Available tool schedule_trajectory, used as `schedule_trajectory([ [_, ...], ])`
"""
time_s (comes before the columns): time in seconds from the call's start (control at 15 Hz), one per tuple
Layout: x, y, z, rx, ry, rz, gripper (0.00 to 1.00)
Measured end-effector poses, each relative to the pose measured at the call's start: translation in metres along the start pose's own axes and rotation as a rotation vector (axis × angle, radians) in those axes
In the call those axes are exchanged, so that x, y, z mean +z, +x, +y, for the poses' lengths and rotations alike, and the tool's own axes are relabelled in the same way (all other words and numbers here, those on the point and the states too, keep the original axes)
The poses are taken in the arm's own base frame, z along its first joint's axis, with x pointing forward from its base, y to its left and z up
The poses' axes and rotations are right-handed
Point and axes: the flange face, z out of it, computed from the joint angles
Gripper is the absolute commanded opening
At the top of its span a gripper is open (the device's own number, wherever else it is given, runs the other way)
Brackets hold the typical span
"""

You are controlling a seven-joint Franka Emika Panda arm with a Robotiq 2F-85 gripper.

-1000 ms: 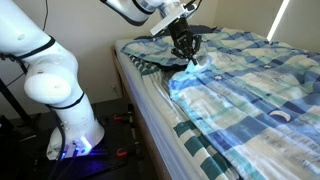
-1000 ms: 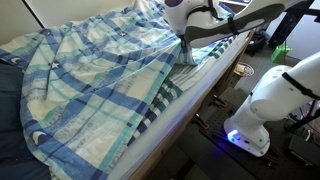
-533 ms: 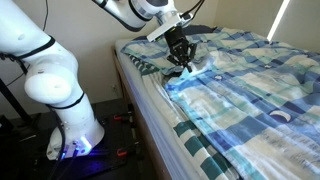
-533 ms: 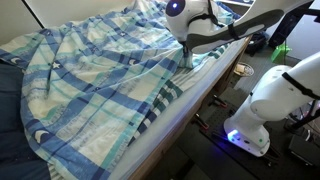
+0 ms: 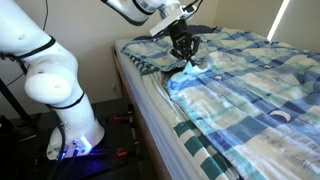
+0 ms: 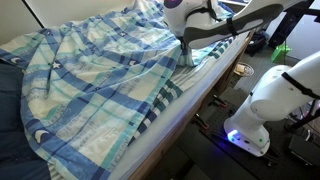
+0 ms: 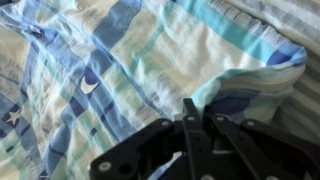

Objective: Take the top bedding off the bed

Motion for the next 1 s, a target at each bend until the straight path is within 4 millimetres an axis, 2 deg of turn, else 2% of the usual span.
schedule_trajectory([
  [0.27, -0.040, 0.026, 0.061, 0.058, -0.003, 0.066, 0.02],
  [0.47, -0.056, 0.057, 0.093, 0.053, 0.011, 0.118, 0.02],
  [0.67, -0.050, 0.090, 0.110, 0.033, 0.037, 0.138, 0.02],
  [1.0, -0.023, 0.135, 0.126, 0.023, 0.059, 0.134, 0.02],
])
